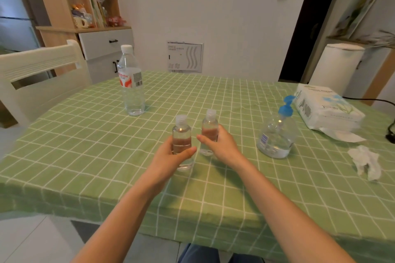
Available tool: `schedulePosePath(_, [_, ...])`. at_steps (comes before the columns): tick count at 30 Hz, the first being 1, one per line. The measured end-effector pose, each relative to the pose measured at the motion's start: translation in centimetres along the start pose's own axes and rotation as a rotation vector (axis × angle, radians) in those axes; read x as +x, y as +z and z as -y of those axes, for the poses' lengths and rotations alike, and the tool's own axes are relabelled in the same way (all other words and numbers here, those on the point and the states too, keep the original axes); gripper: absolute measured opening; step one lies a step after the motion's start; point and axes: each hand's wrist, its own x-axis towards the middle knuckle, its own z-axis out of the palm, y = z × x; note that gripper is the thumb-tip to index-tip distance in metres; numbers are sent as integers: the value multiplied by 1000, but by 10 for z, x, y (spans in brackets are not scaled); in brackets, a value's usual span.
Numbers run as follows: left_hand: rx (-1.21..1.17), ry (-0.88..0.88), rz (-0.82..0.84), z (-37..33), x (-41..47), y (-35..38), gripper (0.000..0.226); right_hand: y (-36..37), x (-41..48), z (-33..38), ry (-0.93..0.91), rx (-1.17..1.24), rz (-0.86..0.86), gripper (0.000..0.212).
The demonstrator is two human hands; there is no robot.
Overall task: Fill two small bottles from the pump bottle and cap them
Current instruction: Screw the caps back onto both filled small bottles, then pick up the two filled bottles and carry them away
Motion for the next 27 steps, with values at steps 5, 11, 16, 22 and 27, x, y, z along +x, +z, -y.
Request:
schedulePosePath(5, [-22,35,34,-2,-6,-2,31,-20,-25,1,-10,122,3,19])
schedulePosePath(11, [-100,28,109,-1,-5,2,49,-43,-51,12,20,354,-38,16])
schedulePosePath(16, [-155,3,173,4,18,8,45,-53,-46,7,56,395,-39,15])
schedulePosePath(22, [-137,-57,216,9,64,9,39,-58,-17,-2,71,368,-57,30])
schedulePosePath(27, [-167,-141,195,6,99,7,39,-62,12,-3,118,345,-60,33])
